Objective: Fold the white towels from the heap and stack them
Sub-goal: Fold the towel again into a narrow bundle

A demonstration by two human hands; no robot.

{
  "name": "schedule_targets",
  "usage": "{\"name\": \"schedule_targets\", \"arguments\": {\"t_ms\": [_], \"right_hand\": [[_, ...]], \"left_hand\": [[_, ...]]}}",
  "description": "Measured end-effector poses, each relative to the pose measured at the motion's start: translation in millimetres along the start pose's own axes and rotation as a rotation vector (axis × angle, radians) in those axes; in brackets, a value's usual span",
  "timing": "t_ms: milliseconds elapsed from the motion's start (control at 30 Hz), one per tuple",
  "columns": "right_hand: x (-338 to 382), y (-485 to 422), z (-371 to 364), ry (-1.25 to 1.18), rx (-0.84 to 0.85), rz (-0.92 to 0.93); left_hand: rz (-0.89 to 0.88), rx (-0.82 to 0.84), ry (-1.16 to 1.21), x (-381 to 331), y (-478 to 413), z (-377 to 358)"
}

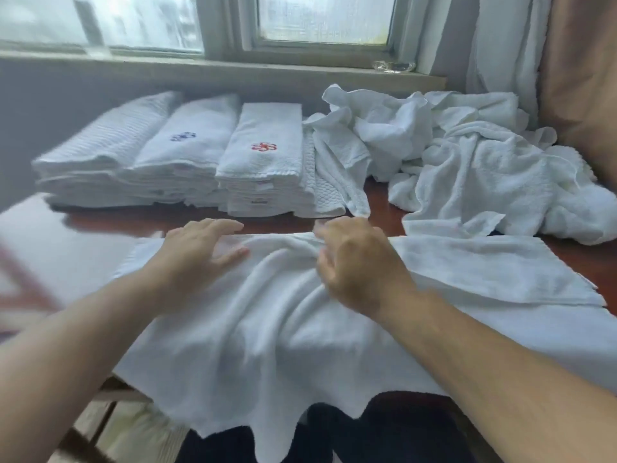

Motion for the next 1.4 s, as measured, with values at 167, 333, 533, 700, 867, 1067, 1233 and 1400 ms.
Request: {"name": "schedule_targets", "arguments": {"t_ms": [167,333,533,700,867,1067,1233,1400], "right_hand": [[93.7,-5.8,-72.6,-0.263,0.378,0.249],[92.0,-10.1,-98.9,-0.174,0.567,0.199],[81.4,-33.1,-110.0,-0.045,0.601,0.180],[67.1,-69.3,-115.5,-0.034,0.613,0.151],[71.6,-92.2,-103.9,0.113,0.445,0.257],[84.2,-60.0,-102.8,-0.031,0.412,-0.002],[81.1,-43.4,-108.0,-0.263,0.607,-0.030],[74.5,-50.9,-98.6,-0.291,0.565,0.148]], "left_hand": [[0.317,0.112,-0.047,74.1,15.4,-7.5],[0.352,0.152,-0.104,93.9,11.4,-5.6],[0.220,-0.236,-0.144,67.5,-6.7,52.4],[0.077,-0.615,-0.052,64.5,17.9,95.1],[0.237,-0.557,-0.132,90.5,51.8,62.1],[0.734,-0.171,0.081,106.4,61.9,-2.4],[0.709,-0.208,0.139,84.8,49.8,-14.4],[0.490,-0.258,0.056,117.6,38.3,-6.6]]}}
Point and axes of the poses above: each hand's wrist, its own y-axis away from the middle knuckle, its own z-axis out of the back of the hand, x = y × z, the point moved 5 cm from there along -y, towards the middle knuckle, and after that the axes turned 14 degrees about -y, right-handed, at the moved point
